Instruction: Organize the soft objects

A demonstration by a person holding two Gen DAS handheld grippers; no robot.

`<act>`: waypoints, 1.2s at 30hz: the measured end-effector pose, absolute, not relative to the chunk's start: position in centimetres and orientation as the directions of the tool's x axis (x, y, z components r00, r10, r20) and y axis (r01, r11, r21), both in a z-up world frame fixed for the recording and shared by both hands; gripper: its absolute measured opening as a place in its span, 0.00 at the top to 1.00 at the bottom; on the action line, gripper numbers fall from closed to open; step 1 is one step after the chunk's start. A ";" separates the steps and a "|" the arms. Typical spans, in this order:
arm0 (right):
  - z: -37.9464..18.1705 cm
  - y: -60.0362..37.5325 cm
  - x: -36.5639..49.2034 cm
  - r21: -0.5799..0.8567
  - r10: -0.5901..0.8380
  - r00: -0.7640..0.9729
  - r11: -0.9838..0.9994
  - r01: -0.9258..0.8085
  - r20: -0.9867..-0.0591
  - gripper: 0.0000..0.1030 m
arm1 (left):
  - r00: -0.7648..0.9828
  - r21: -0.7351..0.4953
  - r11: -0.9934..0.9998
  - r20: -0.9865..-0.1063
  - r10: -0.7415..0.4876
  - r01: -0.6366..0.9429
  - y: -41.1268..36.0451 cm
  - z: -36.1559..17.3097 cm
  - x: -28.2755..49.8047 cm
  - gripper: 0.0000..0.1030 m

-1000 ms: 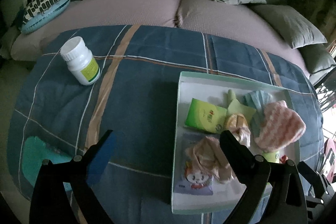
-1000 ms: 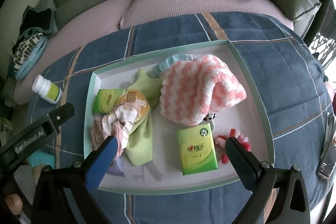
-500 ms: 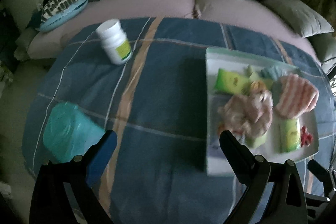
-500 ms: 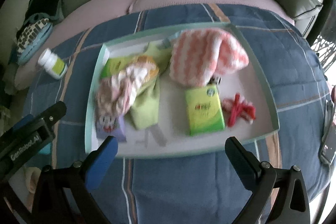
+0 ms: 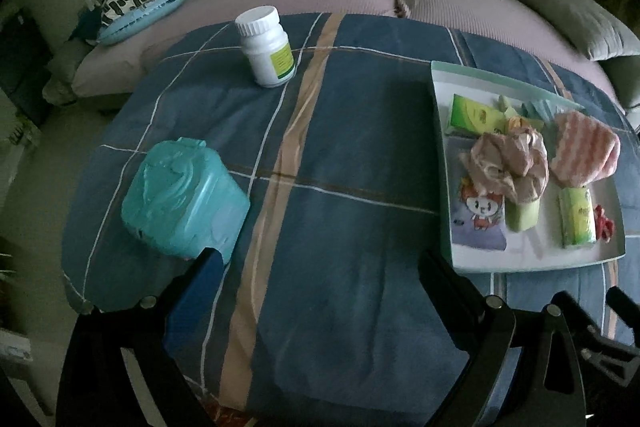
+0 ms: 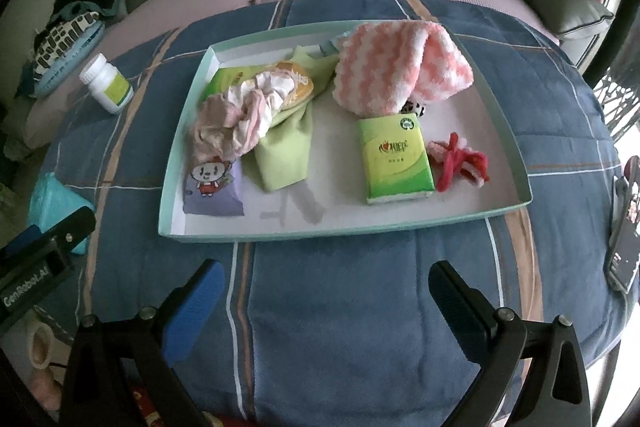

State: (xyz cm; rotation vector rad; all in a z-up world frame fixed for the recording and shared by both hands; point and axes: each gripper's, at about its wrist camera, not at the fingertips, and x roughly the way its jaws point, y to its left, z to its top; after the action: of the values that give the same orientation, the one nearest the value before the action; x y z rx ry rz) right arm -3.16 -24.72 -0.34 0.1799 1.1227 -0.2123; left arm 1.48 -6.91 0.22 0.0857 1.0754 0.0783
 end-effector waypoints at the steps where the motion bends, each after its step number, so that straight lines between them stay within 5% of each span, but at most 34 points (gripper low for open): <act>1: -0.2 -24.8 -3.3 0.035 -0.082 0.420 0.964 0.263 -0.904 0.00 | 0.472 0.114 0.993 -0.874 0.111 -0.022 -6.9 0.2 1.3 0.05; 36: 1.6 -23.7 -5.1 -0.027 -0.162 0.496 0.963 0.267 -0.853 0.00 | 0.455 0.120 0.991 -0.880 0.135 -0.062 -5.8 -0.3 -0.4 0.05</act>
State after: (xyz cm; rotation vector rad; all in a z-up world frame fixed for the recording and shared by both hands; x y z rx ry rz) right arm -5.11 -23.71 1.58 0.1137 1.0197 -0.2604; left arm -0.43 -5.82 -0.32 0.0738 1.0922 0.1212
